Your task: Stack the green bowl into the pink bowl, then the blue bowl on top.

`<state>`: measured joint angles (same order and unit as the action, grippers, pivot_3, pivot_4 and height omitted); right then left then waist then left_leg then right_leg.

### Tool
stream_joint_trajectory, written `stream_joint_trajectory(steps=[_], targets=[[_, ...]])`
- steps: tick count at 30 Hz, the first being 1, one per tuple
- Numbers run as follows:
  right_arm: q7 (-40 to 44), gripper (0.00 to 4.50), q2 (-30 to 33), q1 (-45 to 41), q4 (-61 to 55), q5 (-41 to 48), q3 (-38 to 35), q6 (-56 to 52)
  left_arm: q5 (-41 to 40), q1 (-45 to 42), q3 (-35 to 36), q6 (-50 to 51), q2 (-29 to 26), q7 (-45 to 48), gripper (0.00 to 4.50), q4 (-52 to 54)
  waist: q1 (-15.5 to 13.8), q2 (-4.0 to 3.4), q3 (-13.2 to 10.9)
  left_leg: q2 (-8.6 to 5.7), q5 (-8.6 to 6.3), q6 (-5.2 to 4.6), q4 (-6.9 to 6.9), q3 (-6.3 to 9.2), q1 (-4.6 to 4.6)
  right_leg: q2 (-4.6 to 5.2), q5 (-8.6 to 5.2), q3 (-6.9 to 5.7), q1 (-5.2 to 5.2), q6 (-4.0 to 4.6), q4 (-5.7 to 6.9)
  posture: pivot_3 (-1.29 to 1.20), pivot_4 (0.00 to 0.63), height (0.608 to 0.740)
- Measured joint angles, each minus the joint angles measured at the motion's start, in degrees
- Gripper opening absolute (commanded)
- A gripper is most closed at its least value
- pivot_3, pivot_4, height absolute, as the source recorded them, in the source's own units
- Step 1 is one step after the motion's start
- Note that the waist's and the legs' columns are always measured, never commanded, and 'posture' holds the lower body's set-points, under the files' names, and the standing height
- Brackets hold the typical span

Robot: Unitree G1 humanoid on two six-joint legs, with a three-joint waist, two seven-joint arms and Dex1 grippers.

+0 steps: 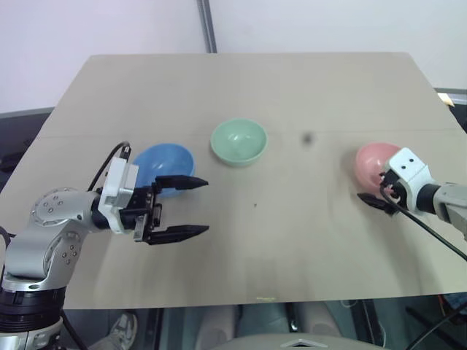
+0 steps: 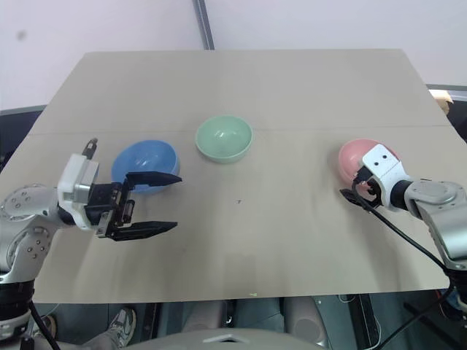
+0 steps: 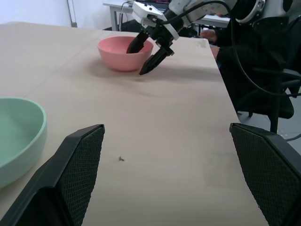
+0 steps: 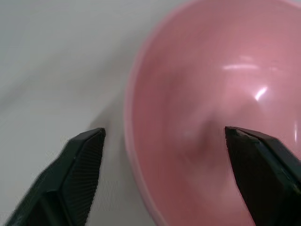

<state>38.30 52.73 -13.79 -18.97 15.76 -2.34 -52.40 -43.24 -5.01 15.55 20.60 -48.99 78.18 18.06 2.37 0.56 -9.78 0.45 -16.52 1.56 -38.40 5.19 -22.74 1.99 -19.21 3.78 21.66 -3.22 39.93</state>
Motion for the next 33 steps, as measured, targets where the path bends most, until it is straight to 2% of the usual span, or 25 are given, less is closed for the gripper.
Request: stream_joint_trajectory(steps=[4, 6, 11, 15, 19, 23, 28, 33], targets=[[-0.4, 0.93, -0.1, -1.3, 0.2, 0.0, 0.5, -2.4, -1.0, 1.2, 0.3, 0.6, 0.0, -1.6, 4.5, 1.1, 0.0, 0.0, 0.0, 0.01, 0.0, 0.0, 0.0, 0.0, 0.01, -0.01, 0.0, 0.0, 0.0, 0.0, 0.01, 0.0, 0.15, 0.74], [-0.7, 0.04, -0.1, -1.8, -0.3, -0.3, 0.8, -2.3, -1.4, 1.9, 0.9, 0.9, 0.1, -2.5, 4.5, 1.4, 0.0, 0.0, 0.0, 0.01, 0.0, 0.0, 0.0, 0.02, 0.01, -0.01, 0.0, 0.0, 0.0, 0.0, 0.0, 0.0, 0.15, 0.74], [-0.6, 0.04, 0.3, -1.5, -1.7, -1.7, 1.8, -0.7, -2.0, 4.2, 2.7, 1.4, 0.3, -4.1, 4.5, 1.6, 0.0, 0.02, 0.0, 0.01, 0.0, 0.0, 0.0, 0.05, 0.01, 0.01, 0.0, 0.0, -0.01, 0.0, -0.02, 0.0, 0.15, 0.74], [3.2, 0.04, 2.3, 3.6, -7.9, -2.5, 2.9, 7.0, -1.9, 6.4, 4.7, 1.3, 1.1, -5.8, 4.5, 1.5, 0.0, 0.0, 0.0, 0.04, 0.0, 0.0, 0.01, 0.07, -0.01, -0.02, 0.0, -0.04, 0.0, 0.0, -0.04, 0.0, 0.15, 0.74], [5.5, 0.04, 3.2, 8.8, -17.6, -6.0, 7.1, 18.2, -1.1, 8.4, 6.6, 0.3, 1.2, -6.1, 4.5, 1.1, 0.0, 0.0, 0.0, 0.05, 0.0, 0.0, -0.02, 0.08, 0.01, -0.02, 0.0, -0.04, -0.01, 0.0, -0.01, 0.0, 0.15, 0.74], [6.3, 0.04, 4.3, 11.1, -20.9, -15.8, 15.6, 31.6, -0.5, 9.2, 7.1, -0.5, 1.2, -6.0, 4.5, 0.3, 0.0, 0.02, 0.0, 0.01, 0.0, 0.01, -0.11, 0.08, 0.06, 0.01, 0.01, -0.08, -0.1, -0.01, 0.02, 0.0, 0.15, 0.74], [8.3, 0.04, 0.5, 7.8, -15.8, -23.2, 23.9, 41.7, 0.5, 11.2, 8.9, -1.5, 0.9, -5.1, 4.5, -1.3, 0.1, 0.03, 0.0, 0.02, 0.01, 0.02, -0.12, 0.09, 0.13, -0.02, 0.01, -0.06, -0.13, -0.01, 0.04, 0.0, 0.15, 0.74], [9.5, 0.04, -6.6, -0.4, -11.4, -28.8, 28.3, 43.0, 0.5, 13.8, 11.6, -2.2, 0.2, -3.2, 4.5, -1.8, 0.2, 0.04, 0.0, 0.06, 0.02, 0.03, -0.11, 0.16, 0.13, -0.07, 0.01, -0.1, -0.1, 0.0, 0.06, 0.0, 0.15, 0.74]])
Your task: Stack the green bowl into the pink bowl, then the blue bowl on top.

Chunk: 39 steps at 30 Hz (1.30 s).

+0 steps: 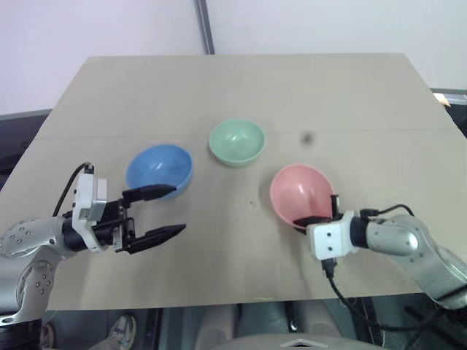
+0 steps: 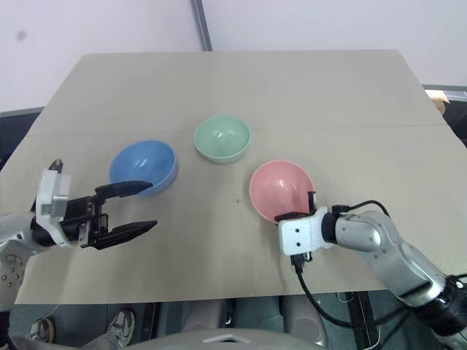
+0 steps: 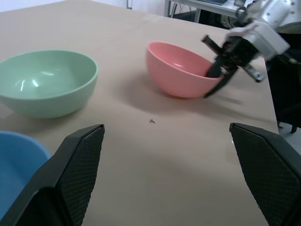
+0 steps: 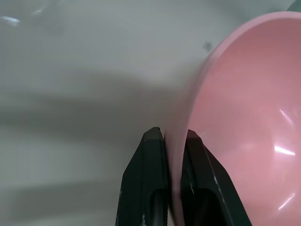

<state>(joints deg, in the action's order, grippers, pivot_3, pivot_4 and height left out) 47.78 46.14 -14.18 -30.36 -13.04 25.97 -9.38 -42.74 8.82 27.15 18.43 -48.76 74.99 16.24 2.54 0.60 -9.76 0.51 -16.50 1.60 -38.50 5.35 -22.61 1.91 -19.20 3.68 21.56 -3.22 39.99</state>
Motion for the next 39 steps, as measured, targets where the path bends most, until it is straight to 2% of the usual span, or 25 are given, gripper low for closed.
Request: stream_joint_trajectory(steps=[8, 14, 20, 26, 34, 35, 36, 39], targets=[[5.1, 0.04, -6.0, -3.9, 0.2, -0.9, 3.8, -1.2, 0.2, 1.4, 2.1, -0.3, -0.6, 1.5, 4.5, -1.4, -0.2, 0.0, 0.0, -0.05, 0.01, 0.02, 0.0, 0.11, -0.06, 0.1, 0.0, -0.08, -0.01, 0.0, -0.04, 0.0, 0.15, 0.74], [9.3, 0.04, -9.5, -5.8, 2.0, 5.8, 2.9, -5.3, 0.2, 1.3, 2.0, -0.3, -0.5, 1.4, 4.5, -1.4, -0.1, 0.01, 0.0, -0.03, 0.01, 0.01, 0.0, 0.21, -0.04, 0.05, 0.0, -0.17, -0.03, 0.01, 0.01, 0.0, 0.15, 0.74], [9.3, 0.04, -14.3, -9.8, 5.0, 11.0, 0.4, -13.8, 0.1, 1.2, 1.9, -0.2, -0.4, 1.1, 4.5, -1.1, 0.0, 0.0, 0.0, -0.05, 0.02, 0.03, 0.01, 0.27, -0.04, 0.05, 0.0, -0.19, 0.0, 0.02, 0.01, 0.0, 0.15, 0.74], [9.3, 0.04, -14.7, -9.9, 6.2, 11.4, 0.5, -15.6, -0.2, 1.2, 1.9, -0.2, -0.4, 0.9, 4.5, -1.1, -0.1, 0.0, 0.0, -0.08, 0.02, 0.03, 0.02, 0.27, -0.06, 0.09, 0.0, -0.2, -0.01, 0.01, -0.01, 0.0, 0.15, 0.74], [12.3, 0.04, -11.7, -9.8, 5.0, 11.3, 2.3, -13.5, -0.2, 0.8, 1.9, 0.0, -0.4, 0.5, 4.5, -0.9, 0.0, 0.0, 0.0, -0.07, 0.01, 0.02, 0.01, 0.28, -0.05, 0.07, 0.0, -0.22, -0.01, 0.01, 0.01, 0.0, 0.15, 0.74], [12.6, 0.92, -11.7, -9.9, 5.0, 11.3, 2.3, -13.3, -0.2, 0.6, 1.9, 0.0, -0.4, 0.3, 4.5, -0.9, 0.0, 0.0, 0.0, -0.07, 0.01, 0.02, 0.01, 0.28, -0.04, 0.07, 0.0, -0.22, -0.01, 0.02, 0.01, 0.0, 0.15, 0.74], [12.8, 1.28, -11.7, -9.9, 5.0, 11.3, 2.4, -13.2, -0.2, 0.4, 1.8, 0.0, -0.4, 0.2, 4.5, -0.9, 0.0, 0.0, 0.0, -0.07, 0.01, 0.02, 0.01, 0.28, -0.05, 0.07, 0.0, -0.22, -0.01, 0.01, 0.01, 0.0, 0.15, 0.74], [12.9, 2.79, -12.5, -9.9, 5.1, 11.4, 2.8, -13.2, -0.2, 0.3, 1.5, 0.1, -0.4, 0.0, 4.5, -0.6, 0.0, 0.0, 0.0, -0.07, 0.02, 0.03, 0.01, 0.28, -0.05, 0.07, 0.0, -0.22, -0.01, 0.01, 0.01, 0.0, 0.15, 0.74]])
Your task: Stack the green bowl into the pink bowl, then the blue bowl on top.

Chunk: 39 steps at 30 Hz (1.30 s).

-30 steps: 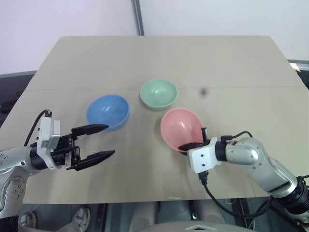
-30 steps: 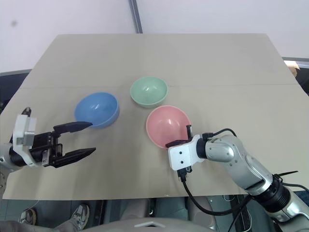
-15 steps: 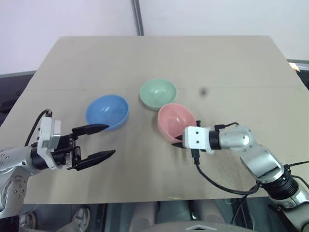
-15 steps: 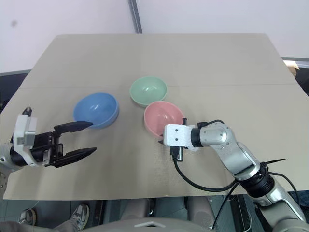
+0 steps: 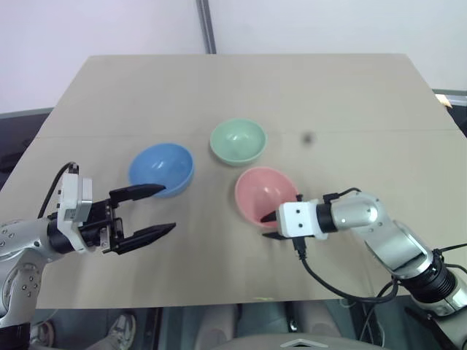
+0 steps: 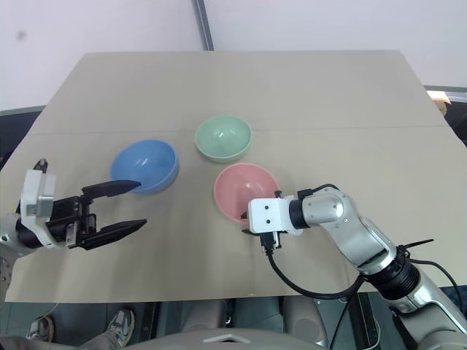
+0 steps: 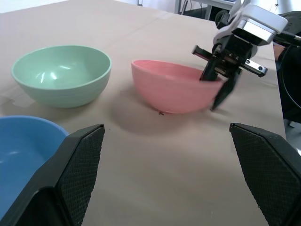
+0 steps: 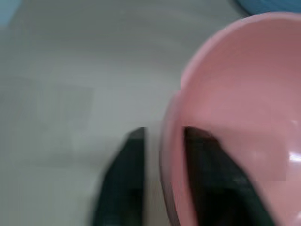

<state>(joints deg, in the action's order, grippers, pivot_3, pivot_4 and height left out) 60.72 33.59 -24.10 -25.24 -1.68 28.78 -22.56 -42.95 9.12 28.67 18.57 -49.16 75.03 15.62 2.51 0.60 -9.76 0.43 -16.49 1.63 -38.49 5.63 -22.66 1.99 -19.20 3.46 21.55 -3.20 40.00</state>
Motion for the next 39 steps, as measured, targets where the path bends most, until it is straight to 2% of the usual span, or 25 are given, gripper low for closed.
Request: stream_joint_trajectory(steps=[2, 6, 10, 14, 16, 21, 25, 28, 32, 36, 39], targets=[[-0.1, 3.8, -0.9, -0.1, 0.0, 0.6, -0.1, -0.7, 0.0, -0.2, 0.0, 0.1, 0.0, -0.1, 4.5, 0.0, 0.0, 0.0, 0.0, 0.0, 0.0, 0.0, 0.0, 0.0, 0.0, 0.0, 0.0, 0.0, 0.0, 0.0, 0.0, 0.0, 0.15, 0.74], [0.2, 3.8, -1.6, -0.8, -0.5, 4.5, -1.6, -4.3, 0.0, -0.6, -0.1, 0.2, 0.0, -0.3, 4.5, 0.0, 0.0, 0.0, 0.0, 0.01, 0.0, 0.0, 0.0, 0.01, 0.0, 0.01, 0.0, 0.0, 0.0, 0.0, 0.0, 0.0, 0.15, 0.74], [-0.3, 3.8, -4.4, -3.8, -4.9, 15.2, -9.1, -14.8, 0.0, -1.1, -0.3, 0.3, 0.0, -0.3, 4.5, 0.0, 0.0, -0.01, 0.0, 0.06, 0.0, 0.0, 0.01, 0.05, 0.0, 0.0, 0.0, -0.02, 0.0, 0.0, 0.01, 0.0, 0.15, 0.74], [-4.5, 3.8, -8.0, -6.9, -8.4, 24.9, -15.2, -25.2, -0.3, -1.7, -0.6, 0.9, 0.6, -1.0, 4.5, 0.1, 0.0, -0.01, 0.0, 0.07, 0.0, 0.0, 0.02, 0.06, -0.01, 0.02, 0.0, -0.05, 0.0, 0.0, 0.0, 0.0, 0.15, 0.74], [-7.5, 3.8, -9.0, -9.5, -7.1, 25.5, -16.4, -26.6, -0.5, -1.9, -0.7, 1.2, 1.4, -1.9, 4.5, 0.2, 0.1, -0.02, 0.0, 0.03, 0.0, 0.0, 0.01, 0.04, 0.0, 0.03, 0.0, -0.03, 0.0, 0.0, 0.02, 0.0, 0.15, 0.74], [-12.3, 3.8, -5.8, -17.0, 8.9, 14.7, -14.6, -14.1, -1.6, -2.1, -1.7, 1.9, 3.1, -4.2, 4.5, 2.2, -0.1, -0.02, 0.0, -0.04, 0.03, 0.05, 0.03, 0.07, 0.02, 0.02, 0.01, -0.09, 0.07, 0.02, 0.03, 0.0, 0.15, 0.74], [-10.8, 3.8, -5.1, -20.7, 21.9, 8.6, -11.2, -1.8, -2.0, -1.7, -1.7, 2.3, 3.8, -5.7, 4.5, 3.5, 0.5, -0.03, 0.0, -0.03, 0.15, 0.27, 0.08, -0.1, -0.08, 0.02, 0.01, 0.07, 0.16, 0.02, 0.01, 0.0, 0.15, 0.74], [-8.8, 3.8, -5.0, -26.5, 32.6, 4.6, -9.8, 8.6, -2.3, -0.8, -1.7, 2.4, 4.5, -6.8, 4.5, 4.5, 1.4, -0.04, 0.0, -0.02, 0.15, 0.27, 0.08, -0.16, -0.06, 0.02, 0.01, 0.15, 0.17, 0.02, 0.0, 0.0, 0.15, 0.74], [-7.1, 3.8, -5.1, -30.2, 41.4, 1.3, -9.3, 18.2, -2.4, 0.1, -1.6, 2.4, 5.2, -8.7, 4.5, 5.9, 1.6, -0.03, 0.0, 0.03, 0.15, 0.27, 0.09, -0.15, -0.06, 0.0, 0.02, 0.14, 0.16, 0.02, 0.0, 0.0, 0.15, 0.74], [-7.1, 3.8, -8.4, -30.3, 45.1, 4.9, -12.0, 13.6, -3.7, 0.3, -1.4, 3.5, 6.1, -11.8, 4.5, 7.7, 1.6, -0.05, 0.0, 0.12, 0.16, 0.27, 0.07, -0.16, -0.08, 0.02, 0.02, 0.18, 0.19, 0.02, 0.06, 0.0, 0.15, 0.74], [-5.1, 3.8, -7.5, -28.5, 40.9, 10.9, -17.2, 8.5, -4.6, -1.0, -0.9, 5.4, 6.0, -15.6, 4.5, 9.1, 0.9, -0.05, 0.0, 0.11, 0.15, 0.27, 0.06, -0.03, -0.13, 0.08, 0.02, 0.07, 0.15, 0.02, 0.0, 0.0, 0.15, 0.74]])
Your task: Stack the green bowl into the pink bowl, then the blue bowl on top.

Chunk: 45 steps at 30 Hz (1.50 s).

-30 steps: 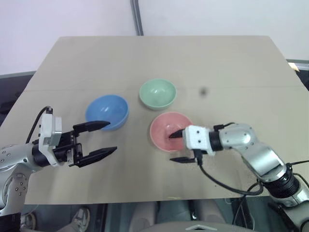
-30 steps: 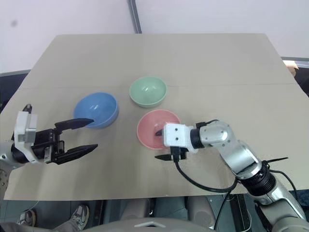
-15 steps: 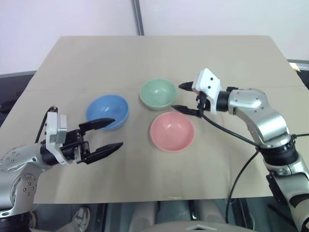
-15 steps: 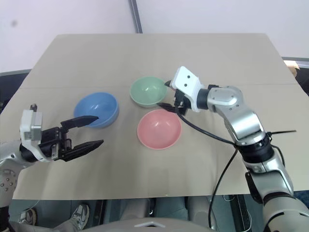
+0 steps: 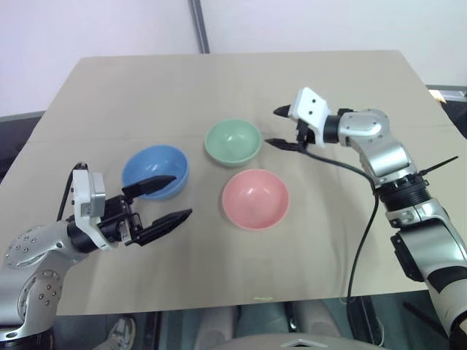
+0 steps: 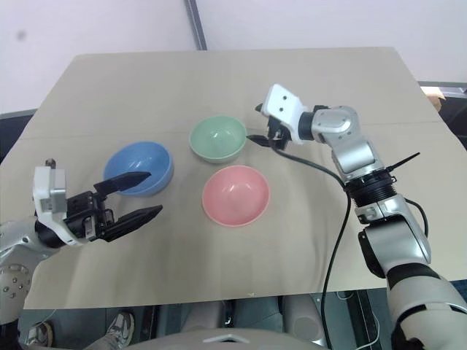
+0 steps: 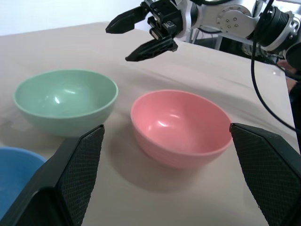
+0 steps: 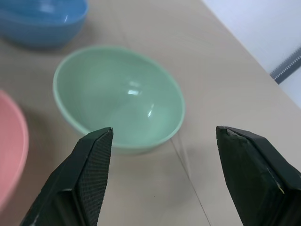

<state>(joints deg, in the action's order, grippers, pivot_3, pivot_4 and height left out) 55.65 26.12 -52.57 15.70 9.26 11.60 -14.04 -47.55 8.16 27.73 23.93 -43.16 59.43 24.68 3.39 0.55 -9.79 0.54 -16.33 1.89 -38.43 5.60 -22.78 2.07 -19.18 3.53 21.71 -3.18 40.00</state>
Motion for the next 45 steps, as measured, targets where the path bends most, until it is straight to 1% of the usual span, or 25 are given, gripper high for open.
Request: stream_joint_trajectory(steps=[1, 3, 4, 6, 8, 10, 11, 14, 16, 17, 18, 19, 20, 22, 24, 25, 26, 27, 29, 30, 34, 38, 45], targets=[[1.8, 3.8, 2.1, 4.0, -7.1, 5.7, -3.7, -5.0, 0.3, -2.3, -0.1, 1.3, -0.5, -3.1, 4.5, 0.1, -0.8, 0.01, 0.0, -0.01, 0.0, 0.0, 0.0, 0.12, -0.08, 0.02, 0.0, -0.13, -0.02, 0.0, -0.06, 0.0, 0.15, 0.74], [3.0, 3.8, 5.2, 9.0, -15.6, 11.4, -7.1, -11.0, 2.4, -4.7, -0.7, 2.3, -2.3, -6.4, 4.5, 0.0, -1.2, -0.01, 0.0, -0.06, -0.01, -0.01, -0.01, 0.12, -0.11, 0.04, 0.0, -0.13, -0.02, 0.0, -0.07, 0.0, 0.15, 0.74], [3.2, 3.8, 6.1, 10.5, -18.0, 12.7, -8.1, -12.5, 3.3, -5.3, -0.8, 2.4, -3.0, -7.3, 4.5, 0.0, -1.3, -0.01, 0.0, -0.06, -0.01, -0.01, 0.0, 0.13, -0.11, 0.05, 0.0, -0.15, -0.02, 0.0, -0.07, 0.0, 0.15, 0.74], [1.8, 3.8, 10.0, 19.6, -31.1, 20.5, -13.9, -20.5, 10.8, -10.2, -4.7, 2.6, -6.3, -11.8, 4.5, -1.2, -1.7, -0.02, 0.0, -0.15, -0.1, -0.17, 0.01, 0.15, -0.1, 0.03, 0.0, -0.18, -0.04, 0.0, -0.08, 0.0, 0.15, 0.74], [0.5, 3.8, 11.6, 24.0, -38.4, 25.0, -16.2, -24.9, 15.2, -13.7, -7.8, 2.7, -8.0, -13.6, 4.5, -3.1, -1.2, -0.08, 0.0, -0.2, -0.12, -0.23, 0.0, 0.05, -0.03, -0.03, 0.0, -0.08, -0.05, 0.0, 0.02, 0.0, 0.15, 0.74], [-0.4, 3.8, 13.7, 27.6, -43.5, 27.8, -17.6, -28.1, 17.5, -17.0, -10.6, 3.1, -9.0, -14.1, 4.5, -4.9, -1.1, -0.08, 0.0, -0.19, -0.13, -0.23, 0.0, 0.05, 0.0, -0.07, 0.0, -0.08, -0.06, 0.0, 0.06, 0.0, 0.15, 0.74], [-2.3, 3.8, 15.6, 30.9, -48.7, 29.1, -18.7, -30.5, 20.0, -22.2, -14.4, 3.2, -10.0, -13.5, 4.5, -8.6, -0.9, -0.07, 0.0, -0.18, -0.13, -0.24, -0.02, 0.03, 0.05, -0.13, 0.0, -0.11, -0.06, 0.0, 0.13, 0.0, 0.15, 0.74], [-6.9, 3.8, 18.2, 39.5, -57.0, 28.3, -21.1, -32.0, 28.2, -34.8, -24.8, -1.4, -12.7, -7.3, 4.5, -18.0, -1.1, -0.05, 0.0, -0.19, -0.11, -0.21, -0.04, -0.12, 0.02, -0.17, 0.0, -0.22, -0.11, 0.0, 0.14, 0.0, 0.15, 0.74], [-9.3, 3.8, 19.4, 44.5, -59.9, 26.4, -22.6, -32.1, 32.2, -41.6, -29.6, -4.7, -12.5, -3.8, 4.5, -24.3, -1.2, -0.05, 0.0, -0.24, -0.1, -0.2, -0.06, -0.15, -0.02, -0.15, 0.0, -0.23, -0.13, 0.0, 0.08, 0.0, 0.15, 0.74], [-10.8, 3.8, 19.8, 47.8, -61.3, 25.6, -24.5, -32.1, 34.8, -45.6, -32.1, -7.6, -11.9, -1.7, 4.5, -28.8, -1.2, -0.05, 0.0, -0.24, -0.08, -0.16, -0.09, -0.18, -0.06, -0.14, 0.0, -0.2, -0.13, 0.0, 0.04, 0.0, 0.15, 0.74], [-11.6, 3.8, 19.8, 49.3, -62.0, 25.1, -25.6, -32.2, 36.3, -47.1, -33.3, -9.5, -11.6, -0.6, 4.5, -31.1, -1.0, -0.05, 0.0, -0.25, -0.05, -0.12, -0.09, -0.21, -0.06, -0.14, 0.0, -0.18, -0.14, 0.0, 0.01, 0.0, 0.15, 0.74], [-12.7, 3.8, 20.0, 54.6, -64.2, 23.8, -28.9, -32.0, 39.9, -52.7, -37.5, -15.2, -9.0, 2.4, 4.5, -37.8, -1.2, -0.05, 0.0, -0.27, 0.01, -0.01, -0.09, -0.23, -0.08, -0.14, 0.0, -0.19, -0.15, 0.0, -0.02, 0.0, 0.15, 0.74], [-13.0, 3.8, 20.2, 55.7, -64.6, 23.5, -29.2, -32.0, 40.9, -53.8, -38.2, -16.8, -8.6, 3.3, 4.5, -39.4, -1.3, -0.01, 0.0, -0.26, 0.01, 0.0, -0.1, -0.2, -0.11, -0.14, 0.0, -0.21, -0.15, 0.0, -0.07, 0.0, 0.15, 0.74], [-14.2, 3.8, 20.0, 60.3, -66.9, 22.5, -32.0, -31.7, 45.3, -59.6, -42.6, -25.1, -5.2, 7.1, 4.5, -48.5, -1.2, 0.03, -0.1, -0.26, 0.02, 0.01, -0.12, -0.23, -0.14, -0.14, 0.0, -0.18, -0.14, 0.0, -0.07, 0.0, 0.15, 0.74], [-15.5, 3.8, 19.1, 61.5, -68.1, 22.4, -33.0, -31.5, 48.1, -63.9, -45.2, -30.8, -2.4, 9.4, 4.5, -55.0, -0.9, 0.08, -0.1, -0.26, 0.02, 0.0, -0.15, -0.23, -0.12, -0.14, 0.0, -0.17, -0.14, -0.01, -0.02, 0.0, 0.15, 0.74], [-16.6, 3.8, 18.5, 61.8, -69.1, 22.4, -33.0, -31.0, 50.1, -67.3, -46.9, -35.3, 0.0, 11.2, 4.5, -60.1, -0.8, 0.1, -0.1, -0.25, 0.01, -0.03, -0.18, -0.24, -0.1, -0.15, 0.0, -0.16, -0.14, -0.01, 0.02, 0.0, 0.15, 0.74], [-16.8, 3.8, 18.4, 61.8, -69.3, 22.5, -33.0, -30.9, 50.4, -67.8, -47.1, -36.0, 0.4, 11.6, 4.5, -60.7, -0.8, 0.1, -0.1, -0.25, 0.01, -0.03, -0.19, -0.25, -0.1, -0.16, 0.0, -0.15, -0.13, -0.01, 0.03, 0.0, 0.15, 0.74], [-18.0, 3.8, 18.4, 61.9, -69.6, 22.0, -32.8, -30.6, 52.2, -71.1, -48.6, -39.6, 2.4, 13.2, 4.5, -66.0, -0.7, 0.11, -0.1, -0.24, 0.01, -0.04, -0.21, -0.24, -0.09, -0.17, 0.0, -0.16, -0.16, -0.01, 0.05, 0.0, 0.15, 0.74], [-18.8, 3.8, 18.4, 61.9, -69.7, 21.3, -32.6, -30.5, 53.3, -72.6, -48.9, -41.5, 3.5, 14.2, 4.5, -68.8, -0.7, 0.12, -0.1, -0.24, -0.01, -0.09, -0.21, -0.24, -0.09, -0.17, 0.0, -0.14, -0.15, -0.01, 0.06, 0.0, 0.15, 0.74], [-20.0, 3.8, 18.4, 61.7, -69.7, 20.2, -31.8, -30.4, 54.7, -75.0, -50.0, -43.7, 4.6, 15.5, 4.5, -72.9, -0.8, 0.16, -0.1, -0.25, -0.01, -0.08, -0.23, -0.21, -0.12, -0.17, 0.0, -0.17, -0.14, -0.01, 0.05, 0.0, 0.15, 0.74], [-22.0, 3.8, 18.3, 60.7, -69.7, 18.4, -29.5, -29.4, 57.0, -78.7, -51.1, -48.3, 6.6, 19.5, 4.5, -79.3, -0.8, 0.19, -0.1, -0.26, 0.02, -0.03, -0.25, -0.2, -0.14, -0.17, -0.01, -0.19, -0.14, -0.01, 0.03, 0.0, 0.15, 0.74], [-23.2, 3.8, 16.5, 60.0, -69.9, 18.4, -28.9, -28.0, 58.6, -82.3, -51.0, -51.9, 7.3, 22.1, 4.5, -84.3, -0.8, 0.25, -0.2, -0.26, 0.02, -0.03, -0.25, -0.17, -0.15, -0.17, -0.01, -0.21, -0.15, -0.01, 0.02, 0.0, 0.15, 0.74], [-22.3, 3.8, 13.9, 60.6, -71.7, 23.6, -30.2, -25.4, 59.8, -82.7, -50.8, -54.3, 8.3, 24.4, 4.5, -86.8, -0.8, 0.31, -0.2, -0.26, 0.02, -0.03, -0.42, -0.06, -0.19, -0.16, -0.01, -0.31, -0.19, -0.02, 0.1, 0.0, 0.15, 0.74]])
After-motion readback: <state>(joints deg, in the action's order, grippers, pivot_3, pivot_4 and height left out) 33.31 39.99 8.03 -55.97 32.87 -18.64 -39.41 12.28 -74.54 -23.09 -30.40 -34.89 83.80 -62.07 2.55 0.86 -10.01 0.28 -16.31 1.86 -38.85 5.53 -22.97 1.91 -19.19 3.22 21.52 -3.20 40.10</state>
